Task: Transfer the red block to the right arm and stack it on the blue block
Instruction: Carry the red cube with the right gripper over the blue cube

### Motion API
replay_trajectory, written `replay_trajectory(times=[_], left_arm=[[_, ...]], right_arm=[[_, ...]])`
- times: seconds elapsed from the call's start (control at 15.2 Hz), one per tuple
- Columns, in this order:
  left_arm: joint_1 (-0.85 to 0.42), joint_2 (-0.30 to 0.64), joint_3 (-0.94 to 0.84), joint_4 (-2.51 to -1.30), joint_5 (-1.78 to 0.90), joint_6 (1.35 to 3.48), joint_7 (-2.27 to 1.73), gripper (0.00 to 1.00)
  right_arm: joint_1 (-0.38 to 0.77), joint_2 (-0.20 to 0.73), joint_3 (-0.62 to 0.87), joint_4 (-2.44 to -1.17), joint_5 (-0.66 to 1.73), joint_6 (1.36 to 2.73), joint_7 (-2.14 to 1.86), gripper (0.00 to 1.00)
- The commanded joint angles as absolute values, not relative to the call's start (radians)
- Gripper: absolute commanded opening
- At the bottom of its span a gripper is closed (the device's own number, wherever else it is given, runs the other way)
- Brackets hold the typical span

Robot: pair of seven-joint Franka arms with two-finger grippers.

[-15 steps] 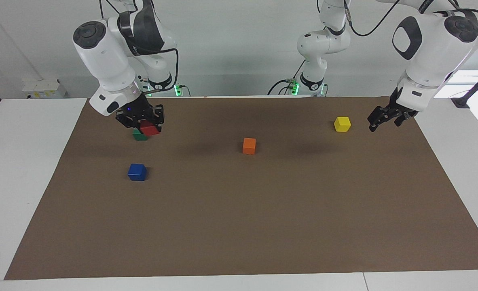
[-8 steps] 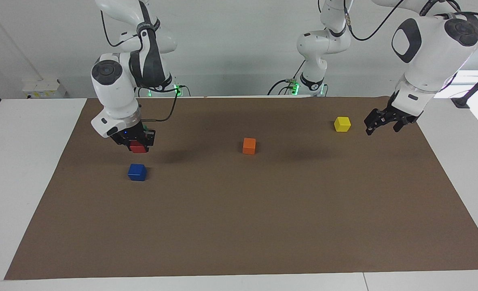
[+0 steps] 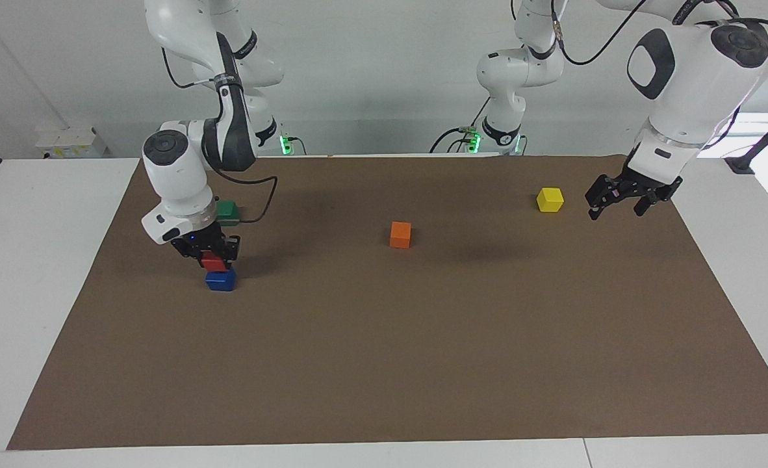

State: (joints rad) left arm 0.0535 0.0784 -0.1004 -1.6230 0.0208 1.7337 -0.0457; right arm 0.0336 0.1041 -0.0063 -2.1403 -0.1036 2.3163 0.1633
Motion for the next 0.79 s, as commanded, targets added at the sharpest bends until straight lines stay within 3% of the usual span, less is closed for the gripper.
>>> replay_trajectory(times=[0.0,0.26,0.72], left_arm=[[0.026,0.057,-0.072,-1.646,0.012,1.736,-0.034,1.00],[0.037,0.035,-0.072,-1.647,0.012,1.733,-0.034,1.00],[0.044,0.031,-0.072,-1.647,0.012,1.733,-0.034,1.00]], right_arm=[[0.015,0.097,0.003,-2.155,-0.147,2.368,0.187,0.00],[0.005,0.135,0.003,-2.163,-0.150,2.442,0.187,0.00],[-0.021,0.138,0.006,-2.161,-0.132,2.444,0.193,0.00]])
